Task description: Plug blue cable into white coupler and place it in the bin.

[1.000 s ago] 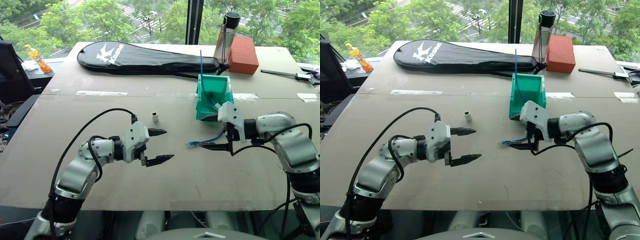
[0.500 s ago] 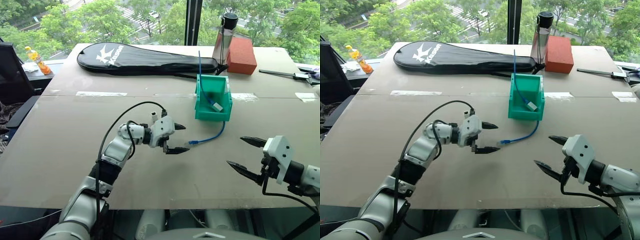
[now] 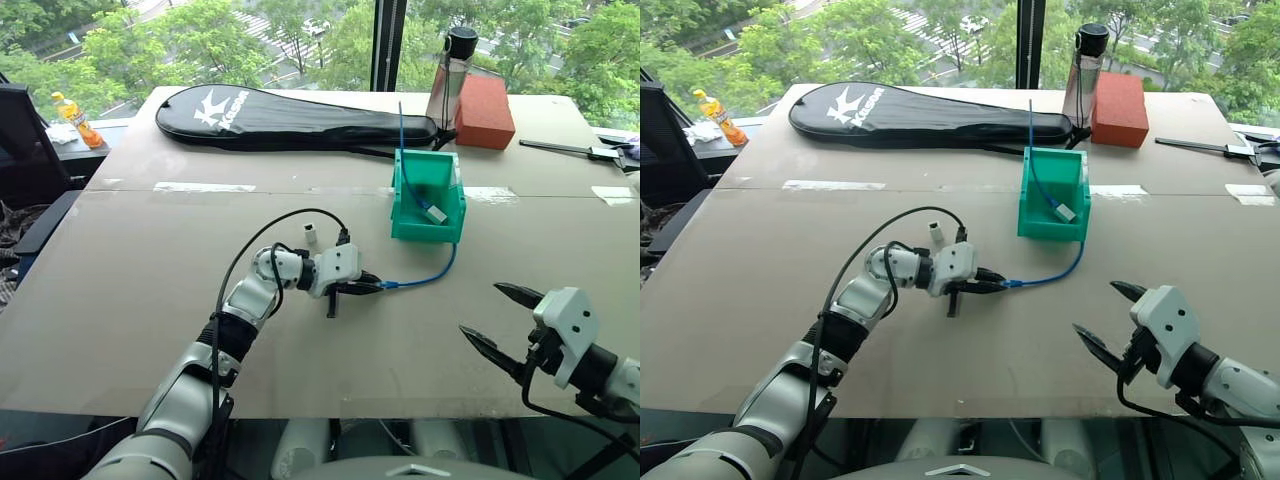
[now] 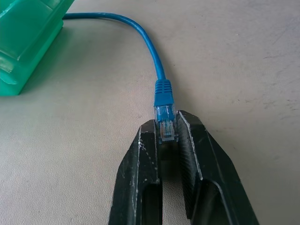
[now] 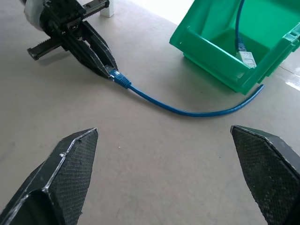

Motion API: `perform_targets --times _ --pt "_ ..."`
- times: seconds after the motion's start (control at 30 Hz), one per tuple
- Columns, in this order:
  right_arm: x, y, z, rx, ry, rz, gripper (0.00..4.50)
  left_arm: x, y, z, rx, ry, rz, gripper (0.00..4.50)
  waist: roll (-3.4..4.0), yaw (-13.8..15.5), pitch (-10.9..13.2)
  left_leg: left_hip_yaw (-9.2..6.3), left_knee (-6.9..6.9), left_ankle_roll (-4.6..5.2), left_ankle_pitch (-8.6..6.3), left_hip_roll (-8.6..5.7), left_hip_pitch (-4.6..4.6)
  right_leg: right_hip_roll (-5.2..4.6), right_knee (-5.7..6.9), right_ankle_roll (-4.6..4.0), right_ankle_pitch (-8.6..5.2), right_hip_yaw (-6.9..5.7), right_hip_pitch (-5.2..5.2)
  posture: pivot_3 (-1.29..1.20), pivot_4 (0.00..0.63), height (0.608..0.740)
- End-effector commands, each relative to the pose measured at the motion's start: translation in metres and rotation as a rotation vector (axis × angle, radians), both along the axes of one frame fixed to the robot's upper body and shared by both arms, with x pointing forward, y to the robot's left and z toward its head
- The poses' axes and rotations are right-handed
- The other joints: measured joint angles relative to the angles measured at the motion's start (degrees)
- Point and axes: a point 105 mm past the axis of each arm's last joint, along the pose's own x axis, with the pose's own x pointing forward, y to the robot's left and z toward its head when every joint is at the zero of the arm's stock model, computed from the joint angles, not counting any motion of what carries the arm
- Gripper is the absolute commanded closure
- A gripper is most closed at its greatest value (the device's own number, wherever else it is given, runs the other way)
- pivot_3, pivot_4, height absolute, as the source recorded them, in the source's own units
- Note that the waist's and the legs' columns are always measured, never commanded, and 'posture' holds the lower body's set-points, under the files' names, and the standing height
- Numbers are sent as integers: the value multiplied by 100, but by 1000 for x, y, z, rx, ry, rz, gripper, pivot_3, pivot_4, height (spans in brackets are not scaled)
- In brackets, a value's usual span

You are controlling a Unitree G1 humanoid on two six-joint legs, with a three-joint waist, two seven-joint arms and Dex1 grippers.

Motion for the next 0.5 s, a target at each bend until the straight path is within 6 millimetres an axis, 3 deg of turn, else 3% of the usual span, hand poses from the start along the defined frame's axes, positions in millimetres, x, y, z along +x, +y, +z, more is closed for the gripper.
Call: perform_targets --times 0.03,0.13,0.23,0.33,0.5 --pt "-1 20 10 234 43 -34 0 -6 -9 31 -146 -58 -46 4452 -3 -1 0 0 0 0 0 0 -1 -1 0 0 0 0 0 0 150 740" --pt "6 34 11 465 120 -91 0 -15 -19 62 -256 -158 -105 4452 -2 -5 1 -8 0 -1 0 10 -8 -6 1 0 4 -1 -4 0 150 740" --pt "11 41 12 609 165 -124 0 -18 -27 81 -317 -207 -110 4452 -2 10 0 -16 1 -1 0 7 -11 -16 0 -7 2 2 0 0 150 740" --pt "18 49 25 760 162 -139 0 -17 -36 102 -388 -280 -92 4452 -2 -3 0 -16 2 0 0 1 -10 -15 0 -7 1 1 2 0 150 740" --pt "31 61 45 939 169 -127 0 -17 -38 114 -424 -359 -80 4452 -1 -26 -2 -12 3 0 0 1 -6 -1 2 12 12 -2 1 0 150 740"
